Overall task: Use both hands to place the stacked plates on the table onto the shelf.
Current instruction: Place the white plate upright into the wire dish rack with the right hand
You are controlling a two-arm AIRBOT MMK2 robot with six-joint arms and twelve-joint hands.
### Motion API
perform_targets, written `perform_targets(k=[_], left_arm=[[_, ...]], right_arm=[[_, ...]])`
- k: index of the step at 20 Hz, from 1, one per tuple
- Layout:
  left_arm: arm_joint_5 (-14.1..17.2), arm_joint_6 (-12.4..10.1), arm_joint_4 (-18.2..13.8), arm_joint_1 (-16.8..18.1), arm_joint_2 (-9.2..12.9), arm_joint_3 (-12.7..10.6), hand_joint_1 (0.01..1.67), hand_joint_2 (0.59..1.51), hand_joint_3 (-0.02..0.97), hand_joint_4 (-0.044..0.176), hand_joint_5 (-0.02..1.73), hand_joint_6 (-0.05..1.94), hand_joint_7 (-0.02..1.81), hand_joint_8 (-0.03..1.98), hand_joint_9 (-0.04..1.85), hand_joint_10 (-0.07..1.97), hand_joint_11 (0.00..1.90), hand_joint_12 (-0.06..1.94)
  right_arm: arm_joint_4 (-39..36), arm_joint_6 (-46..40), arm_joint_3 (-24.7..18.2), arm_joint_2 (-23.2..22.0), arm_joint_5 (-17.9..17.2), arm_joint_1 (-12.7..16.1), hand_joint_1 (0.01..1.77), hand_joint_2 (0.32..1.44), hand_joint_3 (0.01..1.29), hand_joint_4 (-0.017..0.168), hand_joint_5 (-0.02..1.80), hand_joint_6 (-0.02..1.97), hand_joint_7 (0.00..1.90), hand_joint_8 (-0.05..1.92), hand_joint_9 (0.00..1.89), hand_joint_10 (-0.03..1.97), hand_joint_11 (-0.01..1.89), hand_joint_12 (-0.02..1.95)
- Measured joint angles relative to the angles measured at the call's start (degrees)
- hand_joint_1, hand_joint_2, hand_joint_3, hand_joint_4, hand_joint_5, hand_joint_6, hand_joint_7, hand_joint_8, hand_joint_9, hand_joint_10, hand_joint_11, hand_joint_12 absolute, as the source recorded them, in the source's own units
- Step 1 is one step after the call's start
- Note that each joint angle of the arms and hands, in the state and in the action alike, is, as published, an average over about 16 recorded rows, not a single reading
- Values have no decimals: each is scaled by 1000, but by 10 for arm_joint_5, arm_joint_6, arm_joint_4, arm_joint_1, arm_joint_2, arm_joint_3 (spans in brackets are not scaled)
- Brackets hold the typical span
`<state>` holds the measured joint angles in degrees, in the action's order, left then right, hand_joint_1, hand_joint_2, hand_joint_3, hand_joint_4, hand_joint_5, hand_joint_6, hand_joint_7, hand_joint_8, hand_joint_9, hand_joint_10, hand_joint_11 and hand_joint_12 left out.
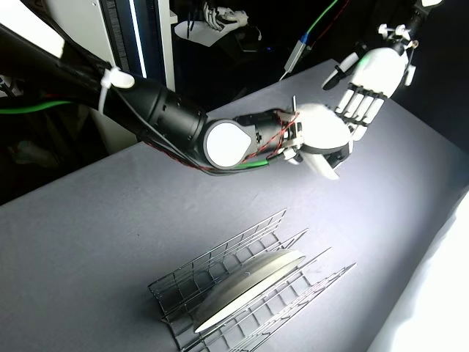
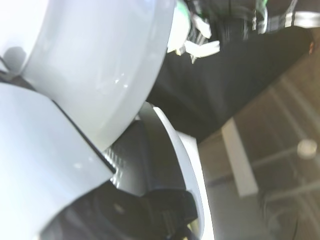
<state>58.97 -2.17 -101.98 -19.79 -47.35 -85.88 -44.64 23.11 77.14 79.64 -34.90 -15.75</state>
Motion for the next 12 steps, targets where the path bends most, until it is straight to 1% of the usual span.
perform_targets(k=[3, 6, 9, 12], left_arm=[[-24, 15, -5, 12, 17, 10, 12, 1154, 4, -2, 24, 4, 17, 11, 21, 9, 17, 3], [-44, 30, -7, 18, 29, 20, 12, 1153, 4, -2, 25, 3, 18, 11, 21, 9, 16, 3], [-61, 41, -8, 18, 38, 27, 12, 1151, 3, -1, 25, 3, 19, 11, 21, 9, 15, 4], [-74, 47, -8, 14, 44, 30, 12, 1150, 3, -2, 25, 3, 19, 11, 21, 9, 14, 5]], right_arm=[[61, -5, -29, -26, 13, 15, 1289, 992, 16, -3, 896, 1017, 999, 804, 940, 1160, 766, 1317], [124, -11, -60, -52, 37, 31, 1296, 992, 16, -3, 901, 1036, 1002, 807, 942, 1161, 761, 1323], [187, -17, -86, -78, 70, 48, 1304, 992, 16, -3, 905, 1049, 1004, 810, 944, 1159, 757, 1327], [256, -22, -107, -101, 113, 67, 1312, 992, 16, -3, 908, 1055, 1009, 808, 944, 1157, 752, 1328]])
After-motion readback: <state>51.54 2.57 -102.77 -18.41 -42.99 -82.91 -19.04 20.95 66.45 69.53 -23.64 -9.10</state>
